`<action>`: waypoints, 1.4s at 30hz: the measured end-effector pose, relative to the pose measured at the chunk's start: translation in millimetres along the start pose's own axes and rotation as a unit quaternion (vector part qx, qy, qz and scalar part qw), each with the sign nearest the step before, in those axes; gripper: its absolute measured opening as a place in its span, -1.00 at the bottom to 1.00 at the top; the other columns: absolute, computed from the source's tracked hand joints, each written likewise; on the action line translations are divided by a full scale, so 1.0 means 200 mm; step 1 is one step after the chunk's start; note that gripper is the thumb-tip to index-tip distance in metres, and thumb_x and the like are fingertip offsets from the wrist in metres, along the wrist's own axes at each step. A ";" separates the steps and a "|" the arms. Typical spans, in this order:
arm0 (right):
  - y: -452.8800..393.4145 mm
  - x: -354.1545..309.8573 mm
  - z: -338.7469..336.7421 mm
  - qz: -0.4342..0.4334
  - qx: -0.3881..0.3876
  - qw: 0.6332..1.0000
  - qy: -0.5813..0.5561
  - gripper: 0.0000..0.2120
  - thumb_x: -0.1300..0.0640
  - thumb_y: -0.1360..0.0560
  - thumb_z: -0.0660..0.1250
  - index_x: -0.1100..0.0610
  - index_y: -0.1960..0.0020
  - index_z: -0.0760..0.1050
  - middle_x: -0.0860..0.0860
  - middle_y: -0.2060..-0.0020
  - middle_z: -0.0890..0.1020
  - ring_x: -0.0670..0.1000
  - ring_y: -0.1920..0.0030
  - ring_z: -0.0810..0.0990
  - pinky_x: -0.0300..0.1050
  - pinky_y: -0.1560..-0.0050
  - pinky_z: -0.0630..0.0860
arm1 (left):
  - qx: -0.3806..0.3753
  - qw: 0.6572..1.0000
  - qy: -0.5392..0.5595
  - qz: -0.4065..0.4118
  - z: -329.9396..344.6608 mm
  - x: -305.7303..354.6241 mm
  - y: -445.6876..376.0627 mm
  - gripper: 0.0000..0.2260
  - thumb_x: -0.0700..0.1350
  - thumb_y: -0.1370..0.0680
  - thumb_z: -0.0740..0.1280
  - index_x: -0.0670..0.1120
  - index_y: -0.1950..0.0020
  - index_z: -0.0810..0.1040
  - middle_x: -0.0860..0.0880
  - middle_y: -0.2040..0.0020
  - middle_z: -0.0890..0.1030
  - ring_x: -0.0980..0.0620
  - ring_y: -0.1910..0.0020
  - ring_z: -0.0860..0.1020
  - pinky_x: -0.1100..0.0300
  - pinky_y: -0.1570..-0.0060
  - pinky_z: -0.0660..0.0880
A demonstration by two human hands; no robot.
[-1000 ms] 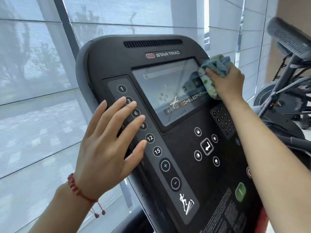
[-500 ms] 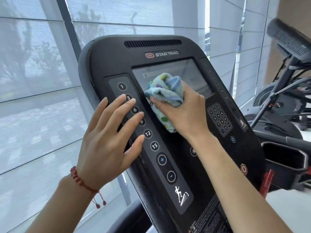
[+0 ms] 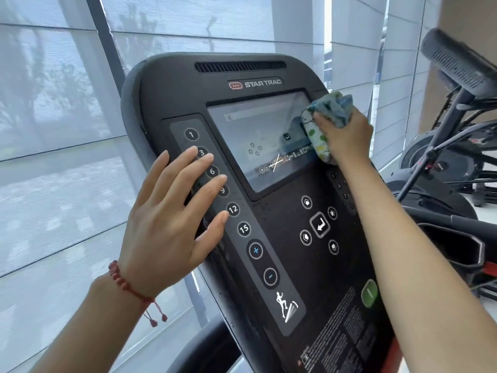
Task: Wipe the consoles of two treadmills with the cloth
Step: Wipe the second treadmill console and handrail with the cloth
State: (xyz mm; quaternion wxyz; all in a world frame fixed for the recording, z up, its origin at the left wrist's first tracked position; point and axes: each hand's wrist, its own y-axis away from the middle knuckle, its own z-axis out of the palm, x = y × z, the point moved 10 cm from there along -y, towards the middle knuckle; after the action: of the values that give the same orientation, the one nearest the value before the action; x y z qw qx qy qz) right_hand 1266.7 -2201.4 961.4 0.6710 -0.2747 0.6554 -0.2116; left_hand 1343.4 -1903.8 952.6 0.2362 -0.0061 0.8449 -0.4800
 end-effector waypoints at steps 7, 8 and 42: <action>-0.04 0.02 -0.01 0.020 0.023 0.999 0.040 -0.66 -0.07 -0.41 0.40 0.15 -0.06 0.56 0.05 0.05 0.65 0.06 -0.02 0.58 -0.23 0.03 0.41 | 0.014 1.000 0.005 -0.001 -0.01 0.00 0.01 -0.63 -0.02 -0.60 0.13 -0.25 -0.14 0.59 -0.23 -0.22 0.51 -0.17 -0.32 0.36 -0.13 -0.38 0.18; -0.02 0.00 0.00 0.015 0.019 0.999 0.040 -0.65 -0.07 -0.40 0.40 0.15 -0.06 0.55 0.05 0.04 0.65 0.06 -0.02 0.58 -0.22 0.02 0.41 | 0.015 1.000 0.005 -0.003 -0.01 0.00 0.01 -0.63 -0.03 -0.59 0.13 -0.24 -0.13 0.59 -0.23 -0.22 0.51 -0.17 -0.32 0.37 -0.13 -0.38 0.19; 0.86 -0.59 0.17 -0.155 -0.141 0.977 -0.050 -0.72 -0.07 -0.32 0.47 0.05 0.08 0.53 -0.10 0.23 0.61 -0.06 0.20 0.62 -0.06 0.19 0.58 | 0.024 0.999 0.005 -0.048 -0.09 -0.10 0.23 -0.58 -0.01 -0.58 0.21 -0.23 -0.34 0.35 -0.29 -0.35 0.36 -0.20 -0.36 0.31 -0.14 -0.34 0.26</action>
State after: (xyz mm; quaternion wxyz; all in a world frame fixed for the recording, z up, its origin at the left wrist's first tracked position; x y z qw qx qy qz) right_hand 1282.0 -1990.6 940.4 0.6168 -0.4747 0.5936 -0.2046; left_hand 1363.2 -1860.5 931.2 0.2087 -0.0383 0.8329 -0.5111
